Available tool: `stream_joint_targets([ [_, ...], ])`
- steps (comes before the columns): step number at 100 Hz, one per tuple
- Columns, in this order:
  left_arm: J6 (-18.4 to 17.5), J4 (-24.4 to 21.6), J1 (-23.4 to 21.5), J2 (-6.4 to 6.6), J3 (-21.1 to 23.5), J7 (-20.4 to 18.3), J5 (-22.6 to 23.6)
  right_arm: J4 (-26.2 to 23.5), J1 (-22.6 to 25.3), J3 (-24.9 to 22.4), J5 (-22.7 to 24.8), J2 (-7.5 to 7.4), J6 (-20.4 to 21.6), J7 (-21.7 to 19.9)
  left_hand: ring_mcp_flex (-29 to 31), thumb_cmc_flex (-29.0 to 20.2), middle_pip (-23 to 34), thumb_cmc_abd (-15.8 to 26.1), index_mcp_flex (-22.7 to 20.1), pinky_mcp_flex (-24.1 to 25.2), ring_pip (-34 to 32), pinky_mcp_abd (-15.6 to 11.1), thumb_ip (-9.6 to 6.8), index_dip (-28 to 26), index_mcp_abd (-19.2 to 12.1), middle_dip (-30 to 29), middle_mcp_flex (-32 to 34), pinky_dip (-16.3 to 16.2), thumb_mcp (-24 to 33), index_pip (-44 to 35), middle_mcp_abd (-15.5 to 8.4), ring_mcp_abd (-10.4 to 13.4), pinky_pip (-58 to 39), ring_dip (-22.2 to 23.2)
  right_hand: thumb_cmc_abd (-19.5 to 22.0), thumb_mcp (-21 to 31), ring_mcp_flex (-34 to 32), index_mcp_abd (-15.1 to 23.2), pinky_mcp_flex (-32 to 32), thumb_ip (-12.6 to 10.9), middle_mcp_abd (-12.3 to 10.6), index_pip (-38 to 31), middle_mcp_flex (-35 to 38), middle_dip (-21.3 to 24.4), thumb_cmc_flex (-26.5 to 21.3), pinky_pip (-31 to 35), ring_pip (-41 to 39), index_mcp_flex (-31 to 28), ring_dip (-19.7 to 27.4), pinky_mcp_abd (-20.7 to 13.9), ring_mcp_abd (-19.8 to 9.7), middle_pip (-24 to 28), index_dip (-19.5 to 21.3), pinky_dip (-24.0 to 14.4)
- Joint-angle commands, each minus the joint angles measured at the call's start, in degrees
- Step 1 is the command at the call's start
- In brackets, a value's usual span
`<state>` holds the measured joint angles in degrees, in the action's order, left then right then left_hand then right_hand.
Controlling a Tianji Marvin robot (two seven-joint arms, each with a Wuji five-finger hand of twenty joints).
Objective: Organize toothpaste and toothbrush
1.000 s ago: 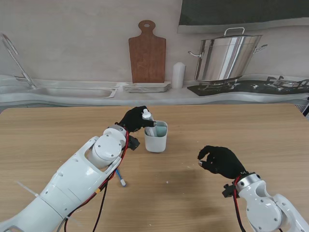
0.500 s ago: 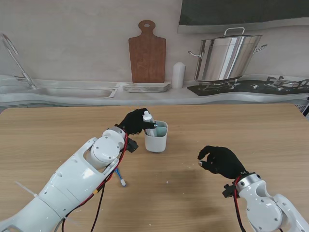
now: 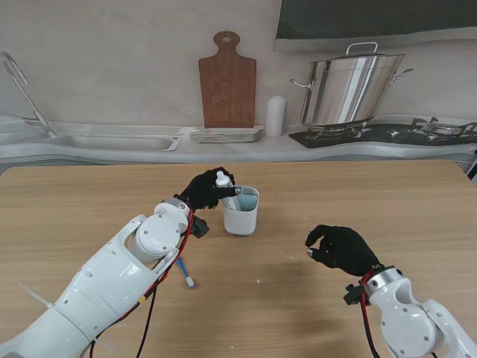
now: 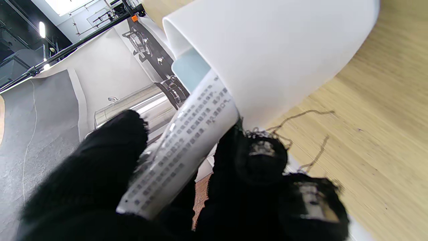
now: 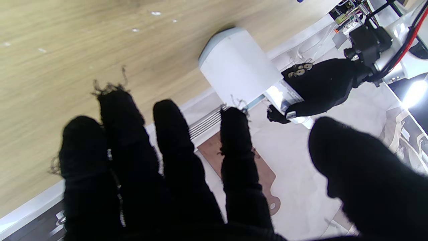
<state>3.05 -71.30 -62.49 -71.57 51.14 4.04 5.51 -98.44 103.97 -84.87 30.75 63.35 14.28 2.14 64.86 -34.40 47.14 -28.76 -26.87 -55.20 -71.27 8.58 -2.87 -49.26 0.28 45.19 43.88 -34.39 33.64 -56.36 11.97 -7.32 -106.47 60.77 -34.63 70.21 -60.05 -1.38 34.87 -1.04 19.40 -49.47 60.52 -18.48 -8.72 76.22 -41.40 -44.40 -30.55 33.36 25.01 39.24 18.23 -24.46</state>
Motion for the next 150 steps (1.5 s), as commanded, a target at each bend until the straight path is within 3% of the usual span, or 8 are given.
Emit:
stream_joint_targets([
  [1,-0.5,-0.6,-0.4,0.24,0.2,-1.6,0.0,-0.2,0.5,0.1,0.3,0.07,0.0,-1.0,-1.5,2.0,-5.9,0.8,2.3,1.3,1.3,-1.9,-1.87,1.2,-1.0,-4.8,-2.9,-1.5,-1.7,1.5,0.6,-4.2,-7.0,1.6,-0.5,0.5,0.1,0.4,-0.3,0.1,0.6,-0.1,-0.5,-0.5,-0.2,0.2,-0.1,-1.3,-0.5,5.1,0.3,0.5,-0.1,-0.9],
  [18,-1.2,-0.7,-0.6,0.49,0.4,-1.9,0.3,-0.1,0.5,0.2,0.2,0.05,-0.1,-1.2,-5.2,2.9,-9.4,1.6,5.9,5.2,3.9,-1.1,-2.57,4.6,-0.6,-7.0,-7.5,-3.6,-4.2,6.0,0.4,-5.0,-4.9,2.5,-0.6,0.4,0.2,0.5,-0.5,0.3,0.6,-0.2,-0.5,-0.5,-0.2,0.1,0.0,-1.2,-0.5,5.0,0.3,0.6,0.0,-0.9],
  [34,-1.9,-1.1,-1.0,0.81,0.8,-2.1,0.9,-0.1,0.5,0.3,0.2,0.06,-0.2,-1.2,-13.2,3.2,-15.7,3.0,11.7,12.4,10.3,1.1,-3.68,10.1,-0.9,-11.5,-18.2,-9.3,-7.7,12.0,0.5,-6.1,1.9,3.8,-0.6,0.3,0.2,0.4,-0.5,0.4,0.7,-0.2,-0.5,-0.5,-0.1,0.1,0.0,-1.2,-0.5,4.9,0.3,0.6,0.0,-0.9],
  [50,-2.7,-1.8,-1.7,1.06,1.4,-2.2,1.1,-0.1,0.5,0.3,0.2,0.07,-0.2,-1.1,-13.1,2.5,-16.3,2.3,9.6,13.7,10.4,2.0,-4.68,9.2,-2.7,-13.6,-16.5,-12.3,-7.3,9.8,-0.7,-5.9,3.9,3.3,-0.5,0.3,0.2,0.5,-0.5,0.4,0.6,-0.2,-0.5,-0.5,-0.1,0.1,0.0,-1.2,-0.5,4.9,0.3,0.6,0.0,-0.9],
  [58,-3.1,-1.9,-1.8,1.16,1.5,-2.4,1.0,-0.1,0.5,0.4,0.2,0.07,-0.2,-1.1,-10.2,2.2,-14.4,0.5,5.2,11.7,9.0,1.7,-3.83,5.5,-4.3,-12.8,-10.6,-11.2,-1.9,6.1,-1.5,-5.5,2.4,2.0,-0.6,0.3,0.2,0.4,-0.5,0.4,0.7,-0.2,-0.5,-0.5,-0.1,0.1,0.0,-1.1,-0.5,4.9,0.3,0.6,0.0,-0.9],
  [76,-3.7,-1.8,-1.9,1.36,1.4,-2.6,1.7,-0.1,0.5,0.3,0.2,0.07,-0.2,-1.1,-9.8,2.9,-14.3,0.5,5.1,11.3,8.8,1.3,-3.34,4.9,-3.4,-12.6,-10.5,-10.8,-1.7,5.6,-0.8,-5.3,2.1,2.0,-0.5,0.4,0.3,0.4,-0.5,0.4,0.7,-0.2,-0.5,-0.5,-0.1,0.1,0.0,-1.2,-0.5,4.9,0.3,0.5,0.0,-0.9],
  [111,-4.0,-5.1,-3.6,2.15,3.0,-2.2,4.1,-0.1,0.6,0.3,0.3,0.08,-0.3,-1.0,-13.9,3.6,-17.6,1.3,11.8,15.1,11.5,2.1,-3.27,9.1,-2.6,-14.4,-18.0,-11.5,-4.3,12.2,-0.7,-5.6,4.9,2.7,-0.4,0.4,0.2,0.4,-0.6,0.4,0.6,-0.1,-0.5,-0.5,-0.1,0.1,-0.1,-1.2,-0.5,5.0,0.3,0.6,0.0,-0.9],
  [150,-2.6,-15.7,-10.6,5.98,11.5,-7.2,12.6,0.0,0.7,-0.1,0.6,0.11,0.2,-0.7,-16.6,3.7,-20.6,0.9,15.1,17.6,15.0,1.6,-3.98,13.7,-1.6,-17.3,-22.2,-13.3,-6.0,17.2,-1.6,-4.4,7.9,2.1,-0.5,0.3,0.2,0.5,-0.5,0.4,0.8,-0.1,-1.0,-0.4,-0.1,0.1,-0.1,-0.9,-0.5,4.9,0.3,0.3,0.0,-0.9],
])
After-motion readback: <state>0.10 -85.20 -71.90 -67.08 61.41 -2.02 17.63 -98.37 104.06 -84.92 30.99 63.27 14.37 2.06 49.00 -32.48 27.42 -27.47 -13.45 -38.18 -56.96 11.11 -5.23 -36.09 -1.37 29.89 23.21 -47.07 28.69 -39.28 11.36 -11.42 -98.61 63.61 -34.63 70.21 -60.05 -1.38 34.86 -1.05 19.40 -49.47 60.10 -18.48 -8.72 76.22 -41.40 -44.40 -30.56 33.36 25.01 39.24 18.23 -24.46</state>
